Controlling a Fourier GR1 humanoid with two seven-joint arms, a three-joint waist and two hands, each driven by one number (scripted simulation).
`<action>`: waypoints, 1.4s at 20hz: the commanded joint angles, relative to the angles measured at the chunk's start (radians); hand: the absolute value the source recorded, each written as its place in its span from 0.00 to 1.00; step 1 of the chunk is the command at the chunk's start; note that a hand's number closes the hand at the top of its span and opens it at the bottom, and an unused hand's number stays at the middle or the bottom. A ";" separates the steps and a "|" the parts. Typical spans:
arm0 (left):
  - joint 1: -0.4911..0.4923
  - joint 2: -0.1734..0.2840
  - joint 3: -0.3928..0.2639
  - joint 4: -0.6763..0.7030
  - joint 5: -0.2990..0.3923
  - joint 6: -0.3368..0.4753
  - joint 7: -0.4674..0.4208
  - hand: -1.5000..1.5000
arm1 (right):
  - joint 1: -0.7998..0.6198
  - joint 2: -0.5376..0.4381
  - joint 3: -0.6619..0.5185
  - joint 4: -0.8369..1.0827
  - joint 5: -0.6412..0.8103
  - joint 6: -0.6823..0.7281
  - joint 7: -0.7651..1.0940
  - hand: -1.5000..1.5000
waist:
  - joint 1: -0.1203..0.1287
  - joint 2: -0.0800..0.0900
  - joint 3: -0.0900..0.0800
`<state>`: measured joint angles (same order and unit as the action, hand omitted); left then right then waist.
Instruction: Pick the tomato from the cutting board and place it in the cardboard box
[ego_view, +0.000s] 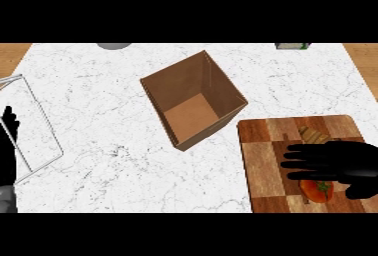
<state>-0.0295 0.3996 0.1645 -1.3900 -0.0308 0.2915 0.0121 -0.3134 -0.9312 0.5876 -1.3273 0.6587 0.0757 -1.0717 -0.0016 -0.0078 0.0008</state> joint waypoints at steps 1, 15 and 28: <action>-0.020 0.066 -0.099 -0.021 -0.076 -0.085 0.094 0.50 | 0.011 -0.014 0.007 -0.054 -0.007 0.017 -0.097 0.00 | -0.009 0.007 0.000; -0.037 0.083 -0.079 0.039 -0.061 -0.121 0.066 0.50 | 0.081 0.041 0.025 -0.023 0.143 -0.068 0.081 0.00 | -0.006 0.011 0.000; -0.002 0.048 -0.101 -0.030 -0.080 -0.095 0.089 0.50 | 0.059 0.183 -0.140 -0.069 0.049 -0.238 0.054 1.00 | -0.008 0.008 0.001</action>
<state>-0.0274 0.4163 0.1756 -1.4081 -0.0519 0.2891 0.0455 -0.2263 -0.7818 0.5119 -1.3813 0.7733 -0.1280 -0.9870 -0.0034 -0.0104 -0.0088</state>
